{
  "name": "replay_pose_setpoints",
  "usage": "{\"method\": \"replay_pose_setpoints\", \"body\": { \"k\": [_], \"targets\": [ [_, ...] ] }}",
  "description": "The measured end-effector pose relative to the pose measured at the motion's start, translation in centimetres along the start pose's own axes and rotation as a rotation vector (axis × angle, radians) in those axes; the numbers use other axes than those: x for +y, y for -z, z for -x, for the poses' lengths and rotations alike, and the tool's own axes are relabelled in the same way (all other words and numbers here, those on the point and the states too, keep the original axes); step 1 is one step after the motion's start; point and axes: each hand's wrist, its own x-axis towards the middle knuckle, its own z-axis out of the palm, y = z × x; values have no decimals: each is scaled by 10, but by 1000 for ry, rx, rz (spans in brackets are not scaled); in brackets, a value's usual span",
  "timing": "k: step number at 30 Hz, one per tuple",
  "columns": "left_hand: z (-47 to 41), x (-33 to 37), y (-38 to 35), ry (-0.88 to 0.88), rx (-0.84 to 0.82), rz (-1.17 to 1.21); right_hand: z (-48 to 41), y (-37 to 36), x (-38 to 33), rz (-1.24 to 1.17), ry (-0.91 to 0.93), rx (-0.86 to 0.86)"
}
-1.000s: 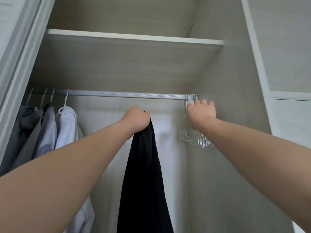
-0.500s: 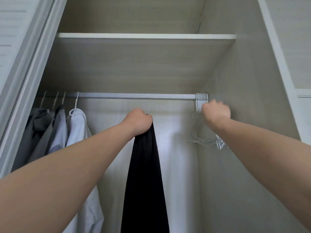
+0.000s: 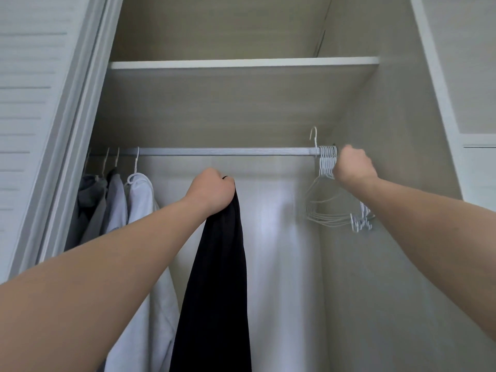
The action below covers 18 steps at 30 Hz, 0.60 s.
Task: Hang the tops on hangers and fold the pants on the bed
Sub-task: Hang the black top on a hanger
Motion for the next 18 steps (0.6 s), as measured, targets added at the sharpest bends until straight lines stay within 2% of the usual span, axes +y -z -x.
{"method": "replay_pose_setpoints", "body": {
  "k": [3,8,12,18],
  "targets": [
    [8,5,11,-7,41,-29,2,4,-1,-99,-21,14],
    [23,21,32,-4,156,-78,20,2,1,-430,-92,70],
    [37,47,48,-33,259,-95,45,10,1,-778,-66,110],
    [65,92,71,-57,412,-168,98,39,-2,-1294,-119,34]
  ]
}}
